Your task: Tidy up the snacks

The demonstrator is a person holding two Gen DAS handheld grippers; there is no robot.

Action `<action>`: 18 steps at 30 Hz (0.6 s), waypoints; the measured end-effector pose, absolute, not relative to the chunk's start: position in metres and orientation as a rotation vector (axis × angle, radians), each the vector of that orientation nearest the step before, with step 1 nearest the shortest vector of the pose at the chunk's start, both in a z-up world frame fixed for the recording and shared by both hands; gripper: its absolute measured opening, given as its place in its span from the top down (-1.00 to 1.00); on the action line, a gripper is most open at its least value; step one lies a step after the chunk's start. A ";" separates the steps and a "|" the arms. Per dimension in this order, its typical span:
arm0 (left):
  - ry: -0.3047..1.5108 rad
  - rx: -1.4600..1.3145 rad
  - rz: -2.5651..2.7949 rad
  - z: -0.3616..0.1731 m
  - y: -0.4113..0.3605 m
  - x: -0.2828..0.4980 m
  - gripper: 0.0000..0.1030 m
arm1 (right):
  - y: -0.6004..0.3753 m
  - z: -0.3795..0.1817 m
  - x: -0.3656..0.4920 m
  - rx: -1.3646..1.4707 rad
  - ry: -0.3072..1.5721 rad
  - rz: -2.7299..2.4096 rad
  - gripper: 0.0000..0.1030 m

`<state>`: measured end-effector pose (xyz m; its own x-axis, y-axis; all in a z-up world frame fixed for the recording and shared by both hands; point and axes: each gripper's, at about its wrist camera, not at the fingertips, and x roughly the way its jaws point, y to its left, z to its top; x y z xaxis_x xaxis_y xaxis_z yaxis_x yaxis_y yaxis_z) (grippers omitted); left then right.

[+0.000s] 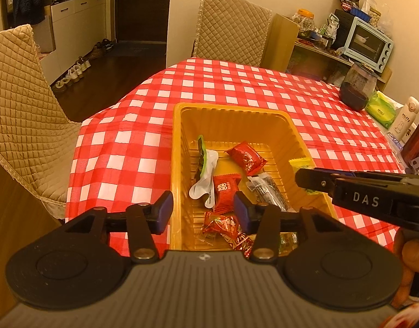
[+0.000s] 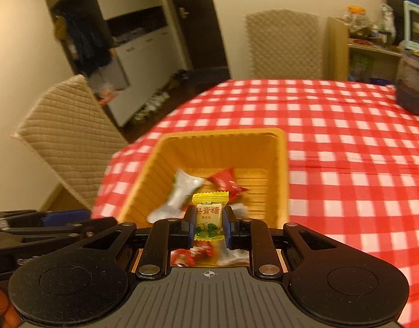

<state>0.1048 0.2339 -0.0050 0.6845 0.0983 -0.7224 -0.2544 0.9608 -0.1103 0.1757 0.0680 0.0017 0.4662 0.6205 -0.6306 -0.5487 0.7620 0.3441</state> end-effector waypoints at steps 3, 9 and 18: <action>0.794 -0.214 0.215 -0.006 0.234 0.104 -0.28 | 0.059 0.002 0.178 0.161 0.805 0.704 -0.24; 0.794 -0.205 0.234 -0.006 0.233 0.101 -0.64 | 0.036 0.004 0.178 0.191 0.792 0.654 -0.34; 0.790 -0.195 0.247 -0.004 0.220 0.092 -0.97 | 0.006 -0.001 0.159 0.151 0.851 0.556 -0.40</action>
<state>0.0918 0.2204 -0.0039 0.6777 0.1463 -0.7207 -0.2910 0.9534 -0.0800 0.1592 0.0058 -0.0009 0.5272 0.5223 -0.6703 -0.4045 0.8480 0.3425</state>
